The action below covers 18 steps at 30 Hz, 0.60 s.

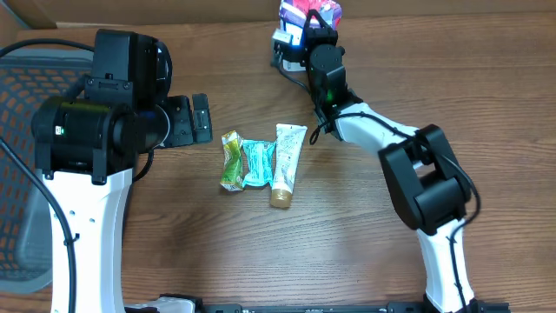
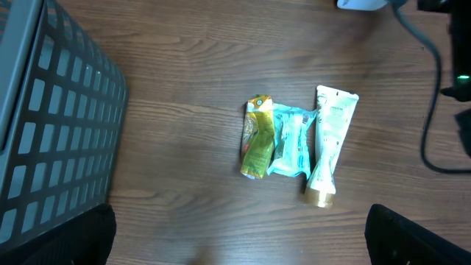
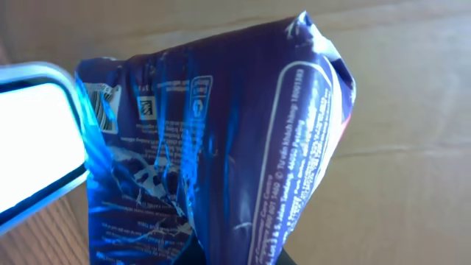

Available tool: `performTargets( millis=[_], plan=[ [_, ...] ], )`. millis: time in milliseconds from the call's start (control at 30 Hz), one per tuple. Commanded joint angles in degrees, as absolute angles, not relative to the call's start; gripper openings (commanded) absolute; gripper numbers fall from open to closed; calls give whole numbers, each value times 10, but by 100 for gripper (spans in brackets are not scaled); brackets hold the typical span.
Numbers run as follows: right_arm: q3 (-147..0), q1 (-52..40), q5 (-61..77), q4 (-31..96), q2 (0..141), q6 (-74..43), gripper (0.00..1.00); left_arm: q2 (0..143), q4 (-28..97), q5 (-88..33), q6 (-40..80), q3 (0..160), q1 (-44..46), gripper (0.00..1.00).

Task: Scan the item barcode
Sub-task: 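Hold the pack's barcode side in front of the scanner, then move the pack to the table's right edge and release it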

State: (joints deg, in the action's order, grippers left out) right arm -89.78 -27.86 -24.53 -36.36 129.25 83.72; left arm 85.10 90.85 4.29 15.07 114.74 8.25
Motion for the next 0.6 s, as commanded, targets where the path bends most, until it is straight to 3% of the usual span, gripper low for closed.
performTargets(
  millis=[0,133,200,400,567],
  plan=[
    [-908,-291,-284,-317,1181,758,4,850,908,44,159,1149,83,99],
    [-908,-311,-241,-79,1093,645,4,850,908,44,159,1149,83,100],
    [-908,-312,-173,25,1052,531,4,850,908,44,159,1149,83,100],
    [-908,-269,105,223,985,137,4,850,908,44,159,1149,83,100],
    [-906,-209,256,381,987,-37,4,850,908,44,159,1149,83,100]
  ],
)
